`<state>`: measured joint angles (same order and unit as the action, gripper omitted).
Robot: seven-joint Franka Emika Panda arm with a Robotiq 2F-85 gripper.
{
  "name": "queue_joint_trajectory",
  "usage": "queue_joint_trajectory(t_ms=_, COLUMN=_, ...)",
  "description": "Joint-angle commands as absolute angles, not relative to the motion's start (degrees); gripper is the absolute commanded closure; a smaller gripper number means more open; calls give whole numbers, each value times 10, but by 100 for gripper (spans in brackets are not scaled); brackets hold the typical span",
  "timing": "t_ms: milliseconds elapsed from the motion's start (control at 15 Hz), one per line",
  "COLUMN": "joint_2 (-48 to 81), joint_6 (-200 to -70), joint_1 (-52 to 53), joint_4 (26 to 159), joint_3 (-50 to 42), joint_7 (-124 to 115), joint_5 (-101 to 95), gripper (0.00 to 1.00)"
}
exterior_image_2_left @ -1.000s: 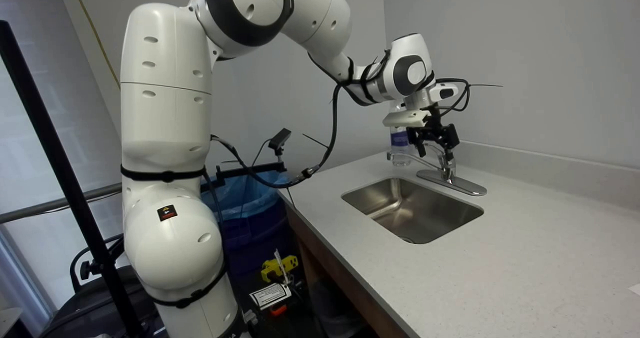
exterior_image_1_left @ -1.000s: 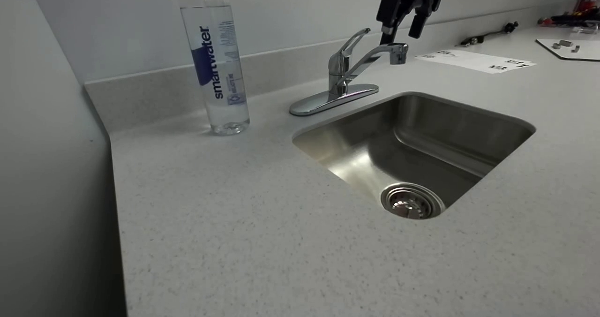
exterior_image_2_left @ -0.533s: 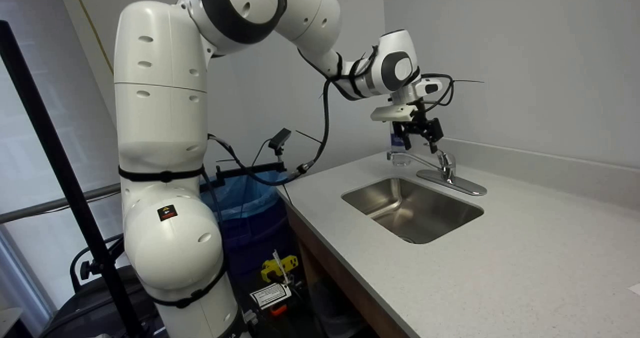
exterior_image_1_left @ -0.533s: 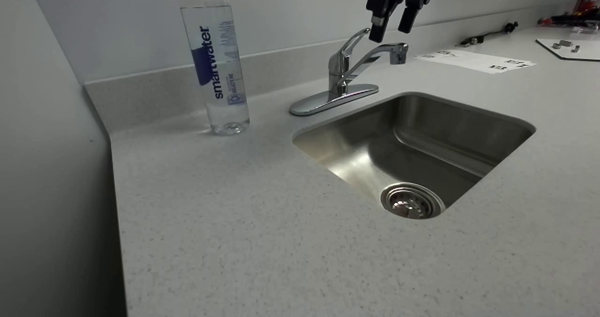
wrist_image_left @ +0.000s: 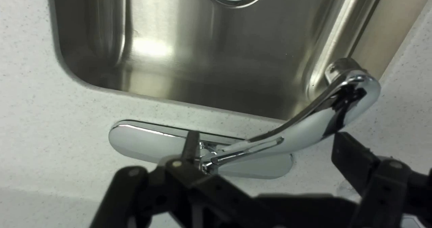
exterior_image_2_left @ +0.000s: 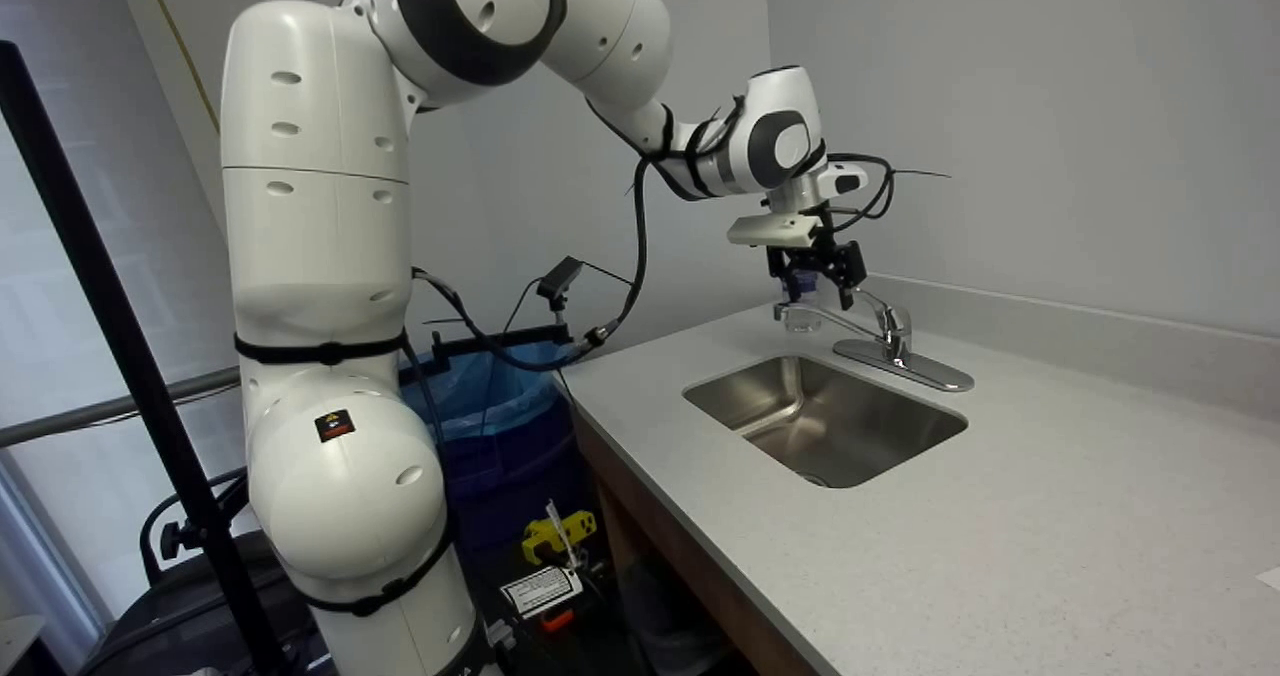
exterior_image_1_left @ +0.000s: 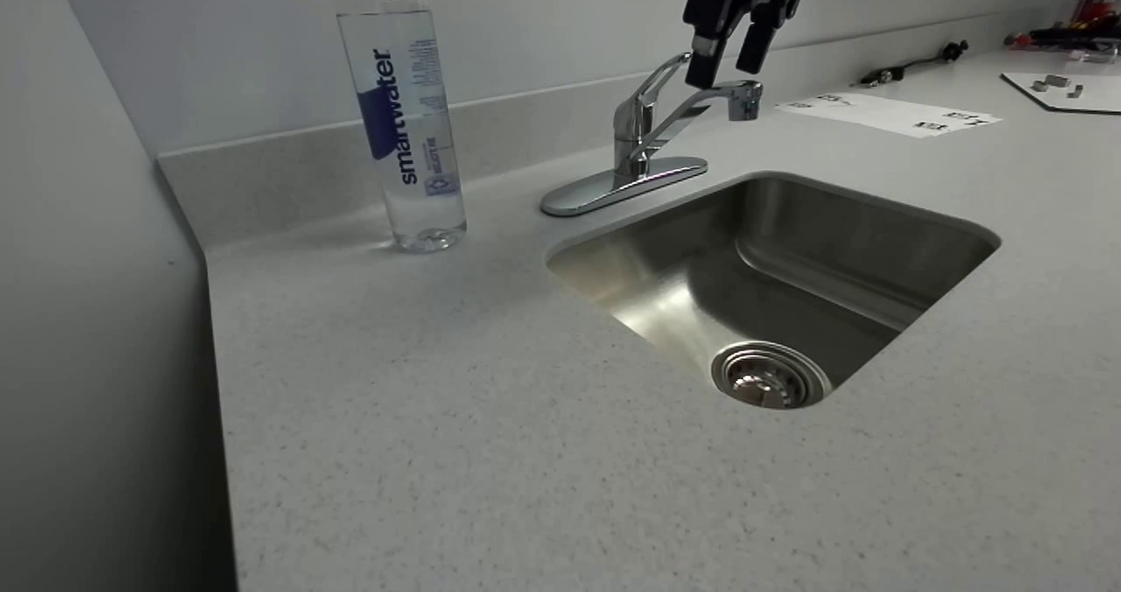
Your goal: Push the faucet to the center of the sink, push the faucet handle upwards
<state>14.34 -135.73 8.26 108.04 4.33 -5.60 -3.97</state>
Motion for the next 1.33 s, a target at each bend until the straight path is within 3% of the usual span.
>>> queue_joint_trajectory(t_ms=0, joint_2=125, joint_6=-1359, joint_1=75, joint_4=1110, joint_3=51, joint_7=-29, joint_5=-25, gripper=0)
queue_joint_trajectory(t_ms=1267, joint_2=127, joint_6=-1365, joint_1=71, joint_4=1110, joint_3=23, joint_7=-61, joint_5=-66, gripper=0)
